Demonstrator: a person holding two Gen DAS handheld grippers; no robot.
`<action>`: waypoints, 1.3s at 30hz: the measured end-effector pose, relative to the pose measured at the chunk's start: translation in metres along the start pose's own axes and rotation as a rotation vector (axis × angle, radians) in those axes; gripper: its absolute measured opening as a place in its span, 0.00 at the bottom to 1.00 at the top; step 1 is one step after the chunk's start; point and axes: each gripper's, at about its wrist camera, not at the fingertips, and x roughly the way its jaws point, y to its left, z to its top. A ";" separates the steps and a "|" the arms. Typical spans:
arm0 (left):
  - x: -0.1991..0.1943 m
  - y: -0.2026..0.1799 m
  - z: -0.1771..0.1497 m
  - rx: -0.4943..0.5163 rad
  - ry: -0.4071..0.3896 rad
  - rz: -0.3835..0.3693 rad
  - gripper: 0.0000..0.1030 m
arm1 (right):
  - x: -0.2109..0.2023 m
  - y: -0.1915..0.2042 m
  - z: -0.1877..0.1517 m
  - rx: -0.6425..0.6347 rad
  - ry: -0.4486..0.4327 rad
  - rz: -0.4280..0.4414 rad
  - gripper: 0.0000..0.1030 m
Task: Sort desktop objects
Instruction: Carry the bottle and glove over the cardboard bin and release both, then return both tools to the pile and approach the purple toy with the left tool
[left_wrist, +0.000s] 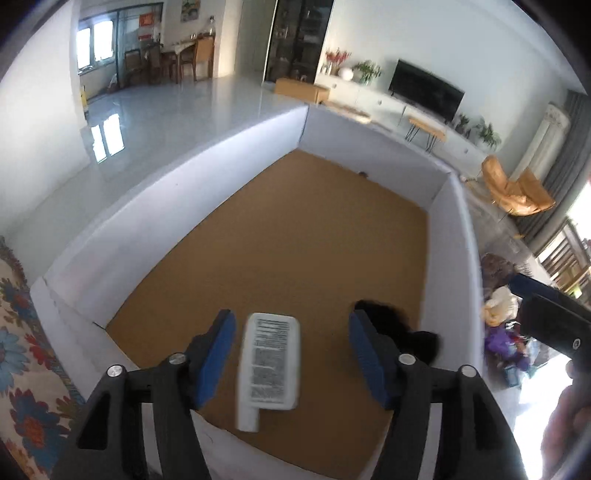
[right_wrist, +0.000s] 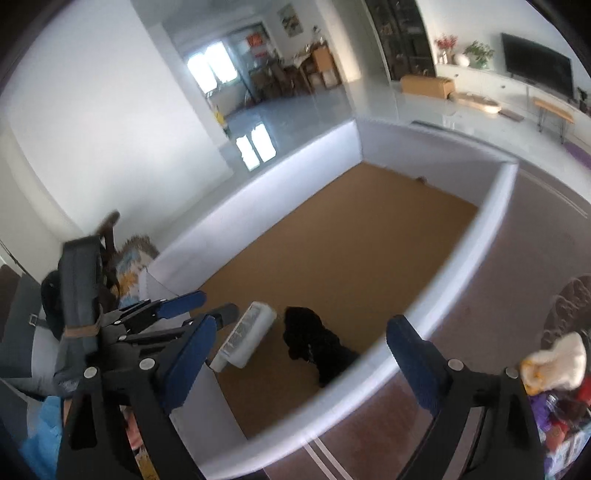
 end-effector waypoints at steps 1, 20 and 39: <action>-0.009 -0.004 -0.004 0.009 -0.012 -0.018 0.62 | -0.020 -0.009 -0.013 -0.016 -0.042 -0.036 0.93; 0.068 -0.306 -0.147 0.626 0.183 -0.240 0.90 | -0.113 -0.224 -0.223 0.224 0.080 -0.591 1.00; 0.142 -0.379 -0.073 0.653 0.099 -0.272 1.00 | -0.114 -0.262 -0.208 0.271 0.037 -0.630 1.00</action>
